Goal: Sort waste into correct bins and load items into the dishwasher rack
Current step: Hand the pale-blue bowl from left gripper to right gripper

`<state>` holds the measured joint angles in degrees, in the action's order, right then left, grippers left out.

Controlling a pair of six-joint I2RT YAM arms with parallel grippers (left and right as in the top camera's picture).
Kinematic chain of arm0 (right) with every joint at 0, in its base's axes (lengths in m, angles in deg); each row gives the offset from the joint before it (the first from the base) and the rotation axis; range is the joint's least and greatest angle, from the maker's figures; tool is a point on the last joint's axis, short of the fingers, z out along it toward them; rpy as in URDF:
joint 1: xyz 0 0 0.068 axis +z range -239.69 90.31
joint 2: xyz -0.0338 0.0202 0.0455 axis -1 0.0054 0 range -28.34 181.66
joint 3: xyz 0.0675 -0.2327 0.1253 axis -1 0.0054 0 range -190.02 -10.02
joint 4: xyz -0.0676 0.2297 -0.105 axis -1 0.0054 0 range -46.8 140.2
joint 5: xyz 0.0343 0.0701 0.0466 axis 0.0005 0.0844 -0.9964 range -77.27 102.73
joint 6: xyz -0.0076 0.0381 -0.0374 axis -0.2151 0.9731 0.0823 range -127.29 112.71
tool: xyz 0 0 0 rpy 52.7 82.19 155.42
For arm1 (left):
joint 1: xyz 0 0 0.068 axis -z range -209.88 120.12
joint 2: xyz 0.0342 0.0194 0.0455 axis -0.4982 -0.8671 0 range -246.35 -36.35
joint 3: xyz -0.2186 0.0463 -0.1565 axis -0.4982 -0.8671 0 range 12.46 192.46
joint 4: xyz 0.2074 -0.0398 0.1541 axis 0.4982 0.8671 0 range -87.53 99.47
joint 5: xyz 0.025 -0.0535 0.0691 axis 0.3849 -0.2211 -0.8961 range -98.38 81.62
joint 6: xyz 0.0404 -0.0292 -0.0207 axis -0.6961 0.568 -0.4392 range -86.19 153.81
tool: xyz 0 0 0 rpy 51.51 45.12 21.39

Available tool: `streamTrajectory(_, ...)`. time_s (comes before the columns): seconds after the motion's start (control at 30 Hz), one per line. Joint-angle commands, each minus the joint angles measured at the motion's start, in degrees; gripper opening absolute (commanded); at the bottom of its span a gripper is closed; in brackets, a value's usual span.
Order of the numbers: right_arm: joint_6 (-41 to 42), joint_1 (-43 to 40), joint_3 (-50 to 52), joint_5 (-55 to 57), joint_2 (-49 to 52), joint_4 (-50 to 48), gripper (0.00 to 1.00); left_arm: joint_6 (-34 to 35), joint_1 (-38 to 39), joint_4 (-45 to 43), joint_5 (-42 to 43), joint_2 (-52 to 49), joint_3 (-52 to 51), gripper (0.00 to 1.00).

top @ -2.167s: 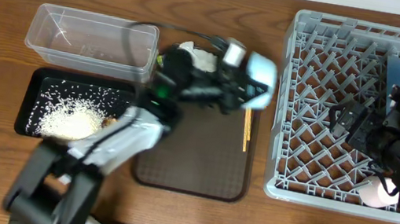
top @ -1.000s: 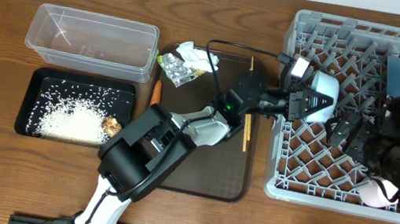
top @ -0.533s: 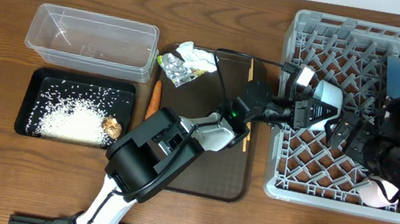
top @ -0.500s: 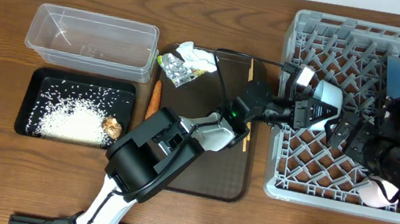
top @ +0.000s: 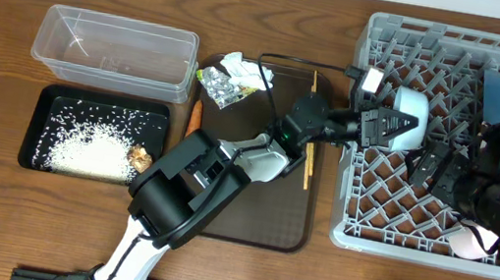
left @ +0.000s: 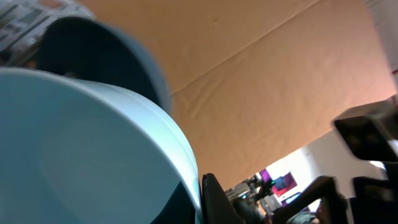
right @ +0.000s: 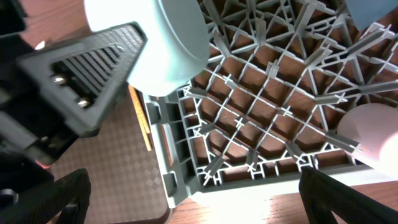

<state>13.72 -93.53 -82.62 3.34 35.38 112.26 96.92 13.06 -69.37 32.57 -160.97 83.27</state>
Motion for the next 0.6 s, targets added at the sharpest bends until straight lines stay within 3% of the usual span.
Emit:
streamTrajectory(0.0, -0.5, -1.0, -0.5, 0.3, -0.3, 0.0, 0.99, 3.7, 0.2, -0.3, -1.6, -0.5, 0.7, 0.06)
streamTrajectory(0.57, -0.5, -1.0, -0.5, 0.3, -0.3, 1.0, 0.99, 3.0, 0.7, 4.1, -1.5, -0.7, 0.7, 0.06)
